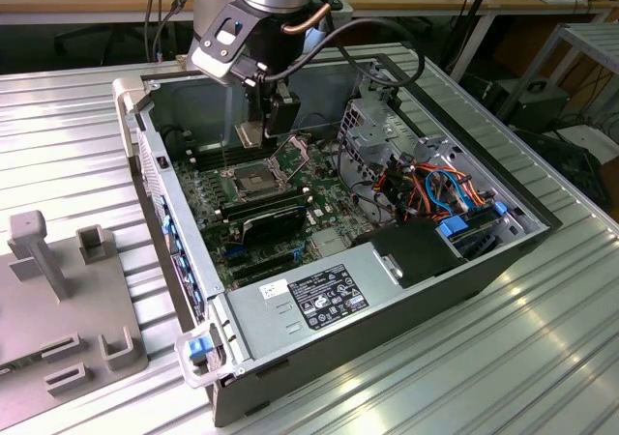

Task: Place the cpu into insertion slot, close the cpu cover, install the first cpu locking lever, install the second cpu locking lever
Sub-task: 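Place the cpu into insertion slot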

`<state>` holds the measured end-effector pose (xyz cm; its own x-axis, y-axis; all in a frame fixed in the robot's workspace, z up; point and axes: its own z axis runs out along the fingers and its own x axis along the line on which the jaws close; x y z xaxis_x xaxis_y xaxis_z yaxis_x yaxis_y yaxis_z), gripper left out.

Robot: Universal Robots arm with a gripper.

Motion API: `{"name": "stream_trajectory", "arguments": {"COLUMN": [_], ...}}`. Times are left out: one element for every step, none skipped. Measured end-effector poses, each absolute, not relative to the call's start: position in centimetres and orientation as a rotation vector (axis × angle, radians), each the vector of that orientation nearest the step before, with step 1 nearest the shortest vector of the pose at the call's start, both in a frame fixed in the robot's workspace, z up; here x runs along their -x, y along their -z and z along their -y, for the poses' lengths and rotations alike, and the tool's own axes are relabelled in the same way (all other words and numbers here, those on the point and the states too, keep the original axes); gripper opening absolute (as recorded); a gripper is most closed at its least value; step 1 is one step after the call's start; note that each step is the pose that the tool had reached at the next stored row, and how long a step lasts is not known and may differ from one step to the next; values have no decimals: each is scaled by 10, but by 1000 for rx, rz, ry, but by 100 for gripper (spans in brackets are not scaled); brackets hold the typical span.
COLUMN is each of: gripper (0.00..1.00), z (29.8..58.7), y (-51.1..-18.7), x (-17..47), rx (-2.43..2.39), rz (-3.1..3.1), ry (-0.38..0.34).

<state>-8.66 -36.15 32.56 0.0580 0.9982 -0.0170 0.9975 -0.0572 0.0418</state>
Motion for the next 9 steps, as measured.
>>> {"name": "stream_trajectory", "arguments": {"gripper": [55,55,55,55,55,55,55,55,55], "z": [362,362,362,362,362,361,359,358,357], "y": [-326,-326,-325,-325,-325,-325,-325,-325,-324], "x": [87,87,87,87,87,86,86,85,85], "rx": [-2254,-2254,-2254,-2254,-2254,-2254,-2249,-2243,-2234], "rz": [-2128,-2128,-2128,-2128,-2128,-2128,-2132,-2139,-2148], "ry": [-25,-25,-26,-26,-26,-26,-26,-26,-26]}}
